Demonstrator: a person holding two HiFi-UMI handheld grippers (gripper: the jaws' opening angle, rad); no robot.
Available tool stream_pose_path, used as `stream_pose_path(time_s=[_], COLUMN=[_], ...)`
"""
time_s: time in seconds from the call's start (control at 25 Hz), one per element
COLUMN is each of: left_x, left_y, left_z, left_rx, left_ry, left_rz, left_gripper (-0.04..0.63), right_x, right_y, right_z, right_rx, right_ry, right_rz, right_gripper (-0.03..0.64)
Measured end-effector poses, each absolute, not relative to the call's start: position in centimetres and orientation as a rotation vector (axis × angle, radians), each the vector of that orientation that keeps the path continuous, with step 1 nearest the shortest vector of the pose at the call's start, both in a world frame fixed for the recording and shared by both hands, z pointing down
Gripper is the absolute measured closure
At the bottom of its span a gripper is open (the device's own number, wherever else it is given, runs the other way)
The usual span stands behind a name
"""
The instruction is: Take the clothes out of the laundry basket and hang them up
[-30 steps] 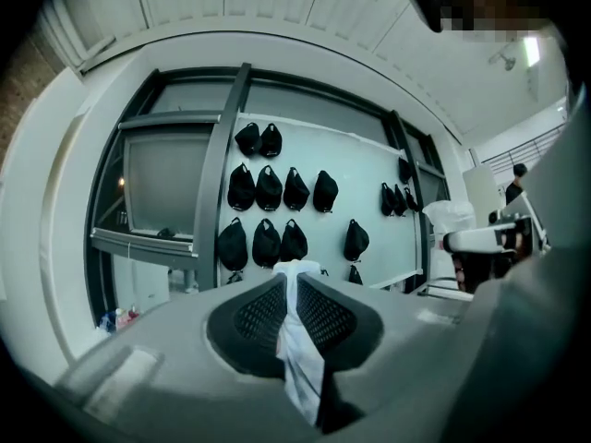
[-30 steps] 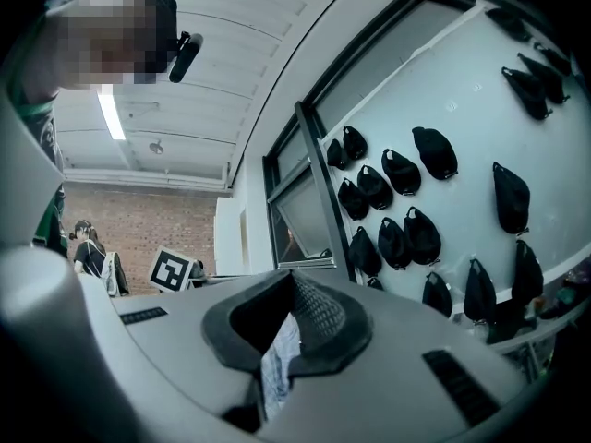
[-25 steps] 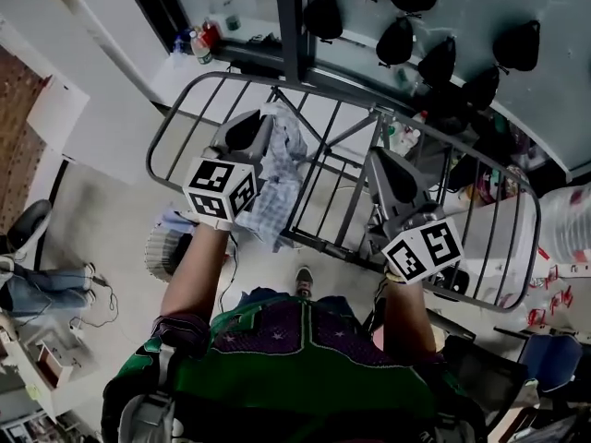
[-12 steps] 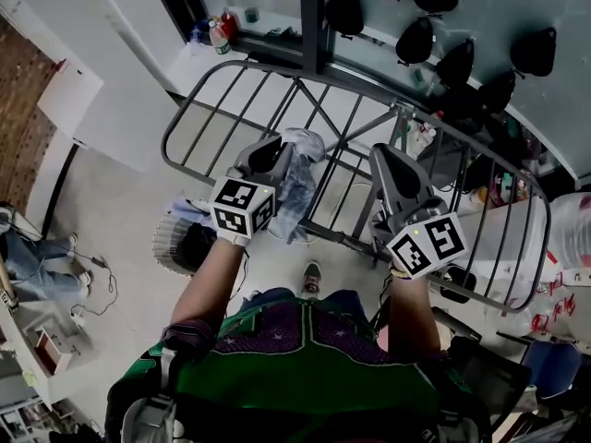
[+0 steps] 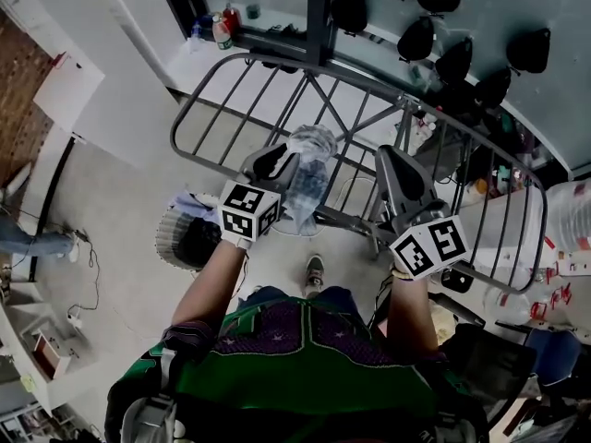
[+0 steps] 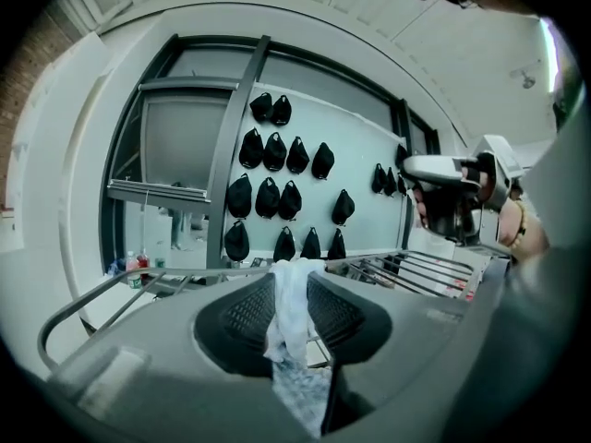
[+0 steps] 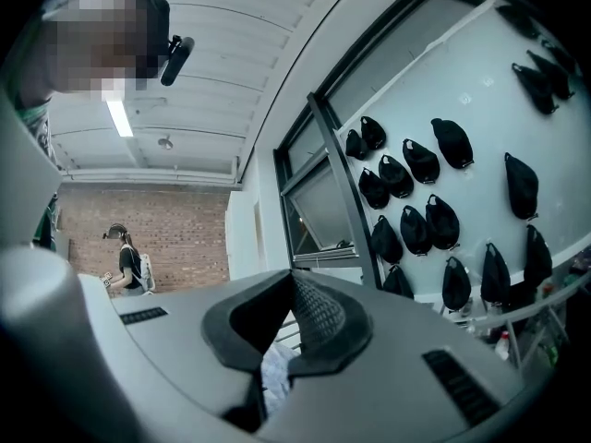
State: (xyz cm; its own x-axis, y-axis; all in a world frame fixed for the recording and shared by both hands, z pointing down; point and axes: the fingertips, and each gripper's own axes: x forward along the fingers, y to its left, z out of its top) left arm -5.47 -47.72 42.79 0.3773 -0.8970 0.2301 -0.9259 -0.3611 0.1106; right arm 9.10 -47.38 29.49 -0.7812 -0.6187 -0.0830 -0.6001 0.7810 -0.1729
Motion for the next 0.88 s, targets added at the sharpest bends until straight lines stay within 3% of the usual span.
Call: stream_pose_path(time_s=[0.12,0.88], left_x=[-5.7,-13.4], left_y=[-46.3,-39.3], left_z=[42.6,36.6], left_rx=[2.449,2.447], left_ry=[-1.589,-1.769], left_rz=[0.191,0.009], left_gripper=[0.43,0.43], right_x=[8.4,2.9], right_y=[-46.2,-40.3], right_z=[29.3,26.8], right_rx=[-0.993,-0.926], right_ry=[2.828,2.872], right_rz=[-0.201,-0.091], right_gripper=[0.617,0.617])
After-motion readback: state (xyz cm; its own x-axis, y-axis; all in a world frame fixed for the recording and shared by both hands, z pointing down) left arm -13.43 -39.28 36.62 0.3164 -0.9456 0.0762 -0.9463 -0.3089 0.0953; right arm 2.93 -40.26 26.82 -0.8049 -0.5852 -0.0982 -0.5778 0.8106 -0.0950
